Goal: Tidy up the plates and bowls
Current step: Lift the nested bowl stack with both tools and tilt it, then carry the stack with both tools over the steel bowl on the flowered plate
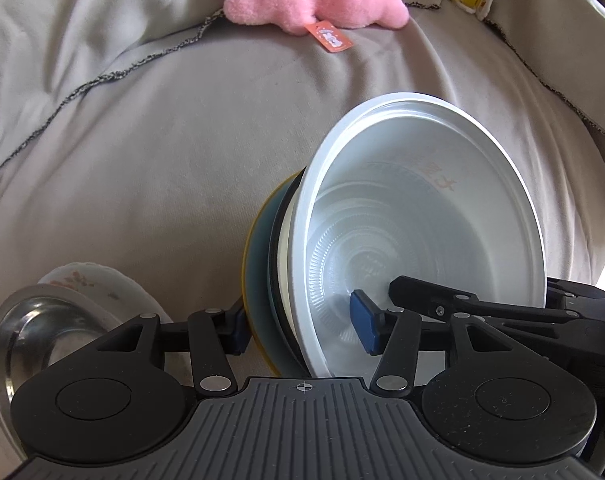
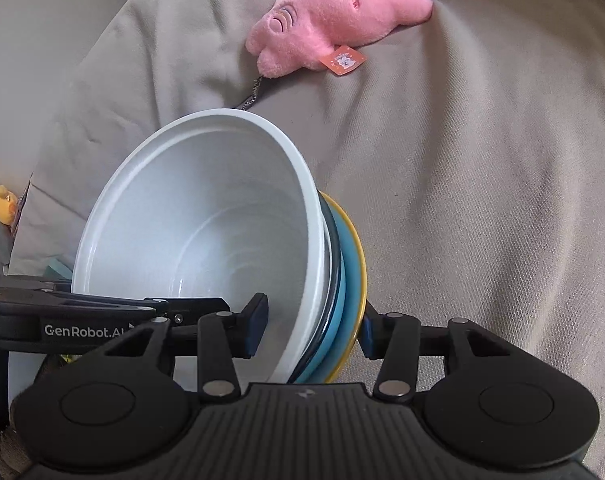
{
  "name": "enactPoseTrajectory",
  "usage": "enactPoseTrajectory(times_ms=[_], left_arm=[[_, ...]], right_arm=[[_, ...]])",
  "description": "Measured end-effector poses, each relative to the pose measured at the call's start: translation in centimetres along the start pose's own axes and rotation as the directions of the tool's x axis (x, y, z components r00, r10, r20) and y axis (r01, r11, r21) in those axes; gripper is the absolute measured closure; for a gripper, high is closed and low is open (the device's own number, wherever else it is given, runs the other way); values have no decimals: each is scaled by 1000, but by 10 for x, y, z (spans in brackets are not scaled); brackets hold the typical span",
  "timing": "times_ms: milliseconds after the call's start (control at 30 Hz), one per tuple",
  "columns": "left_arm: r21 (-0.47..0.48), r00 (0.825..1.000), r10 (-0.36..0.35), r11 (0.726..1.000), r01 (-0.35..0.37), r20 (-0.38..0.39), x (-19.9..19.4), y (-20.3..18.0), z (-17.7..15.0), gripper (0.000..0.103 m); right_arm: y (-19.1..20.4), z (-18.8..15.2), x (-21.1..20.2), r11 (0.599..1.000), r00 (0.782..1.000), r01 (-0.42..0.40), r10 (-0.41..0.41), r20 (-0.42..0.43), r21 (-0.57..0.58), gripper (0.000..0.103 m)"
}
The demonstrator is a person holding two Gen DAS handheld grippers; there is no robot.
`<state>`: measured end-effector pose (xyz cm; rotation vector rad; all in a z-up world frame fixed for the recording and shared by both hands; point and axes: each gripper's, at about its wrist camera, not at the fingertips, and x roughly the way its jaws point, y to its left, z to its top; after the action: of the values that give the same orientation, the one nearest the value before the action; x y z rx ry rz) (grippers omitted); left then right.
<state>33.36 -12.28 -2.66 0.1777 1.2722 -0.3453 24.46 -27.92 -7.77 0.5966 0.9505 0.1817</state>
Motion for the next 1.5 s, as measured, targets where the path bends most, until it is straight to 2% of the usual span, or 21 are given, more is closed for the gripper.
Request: enactPoseTrajectory(times_ms=[100, 333, 533, 867, 1133, 1500], left_arm=[[-3, 1000, 13, 1000, -13, -2, 1, 4, -3, 48], [-42, 999, 18, 999, -20, -33, 8, 20, -4, 57], [-40, 998, 48, 998, -50, -44, 14, 17, -2, 54], [-49, 997, 76, 996, -77, -29, 15, 10, 1, 52], [21, 996, 82, 996, -82, -22, 13, 5, -8, 49], [19, 997, 70, 997, -70, -21, 12, 10, -15, 50]], right_arm=[[5, -2, 1, 1000, 1000, 2, -2, -3, -23, 56], [4, 1, 11, 1000, 999, -20, 20, -39, -3, 57], [9, 10, 28, 1000, 996, 3, -4, -84, -5, 55], [1, 2, 28, 999, 997, -24, 26, -73, 29, 55], [-5, -4, 29, 996, 990, -71, 77, -115, 58, 55], [1, -17, 24, 997, 996, -62, 65, -62, 50, 55]])
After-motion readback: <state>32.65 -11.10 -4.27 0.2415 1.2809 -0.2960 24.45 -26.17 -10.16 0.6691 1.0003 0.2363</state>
